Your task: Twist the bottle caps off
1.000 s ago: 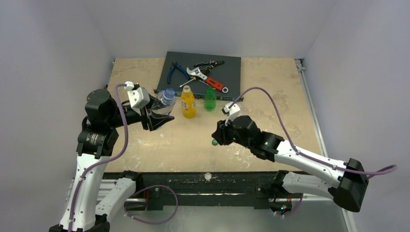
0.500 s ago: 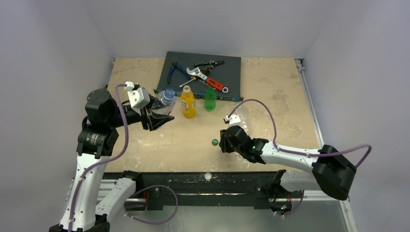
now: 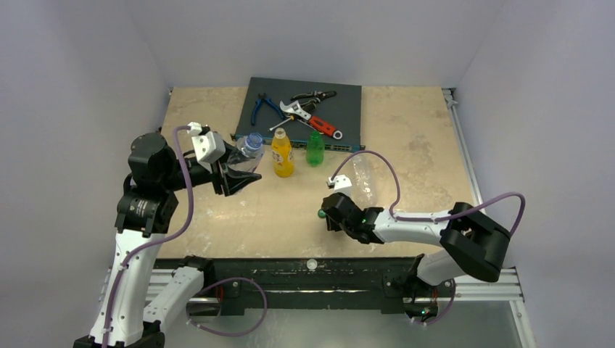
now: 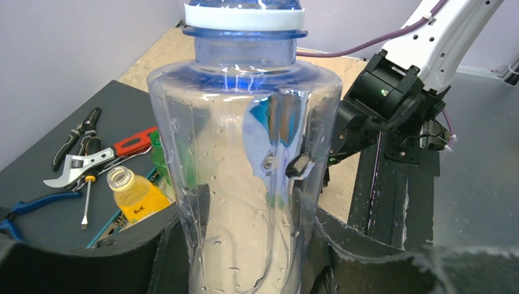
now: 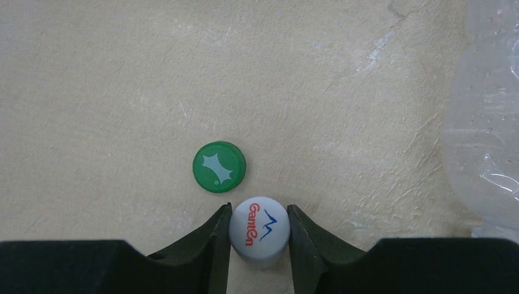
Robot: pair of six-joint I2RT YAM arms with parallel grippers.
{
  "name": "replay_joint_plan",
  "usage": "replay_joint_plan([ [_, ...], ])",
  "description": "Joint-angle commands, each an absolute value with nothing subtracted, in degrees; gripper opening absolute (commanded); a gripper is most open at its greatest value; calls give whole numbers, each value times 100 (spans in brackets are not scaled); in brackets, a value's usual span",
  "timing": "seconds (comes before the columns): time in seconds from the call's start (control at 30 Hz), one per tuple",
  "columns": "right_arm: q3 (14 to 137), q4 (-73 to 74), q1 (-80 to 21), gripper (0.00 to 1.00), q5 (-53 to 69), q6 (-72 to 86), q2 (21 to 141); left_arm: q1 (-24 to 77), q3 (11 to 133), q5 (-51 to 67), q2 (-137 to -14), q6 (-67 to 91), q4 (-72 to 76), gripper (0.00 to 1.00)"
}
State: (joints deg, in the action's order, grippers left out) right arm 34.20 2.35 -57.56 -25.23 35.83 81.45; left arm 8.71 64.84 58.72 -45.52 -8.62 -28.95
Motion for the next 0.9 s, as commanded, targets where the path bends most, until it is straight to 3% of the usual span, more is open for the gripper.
replay_joint_plan([
  [0.0, 3540, 230, -5916, 42, -2905, 3906, 8199, 880, 6633, 5985, -4560, -881, -2719, 2],
  [0.2, 3507, 214, -5967, 54, -2873, 4008, 8206, 879, 6662, 6010, -4623, -817, -2679, 2],
  [0.43, 3820, 732, -5976, 55, -2906, 3862, 7573, 879, 6637, 6036, -4584, -808, -2679, 2],
  [0.53, 4385, 1182, -5977, 58, -2762, 3484, 6809, 879, 6634, 6023, -4547, -808, -2673, 2],
  [0.67, 5787, 981, -5983, 70, -2210, 2570, 6030, 879, 6533, 6046, -4535, -761, -2575, 2],
  [0.87, 7701, 498, -6001, 80, -382, 1887, 6429, 879, 6460, 6148, -4505, -680, -2539, 3],
])
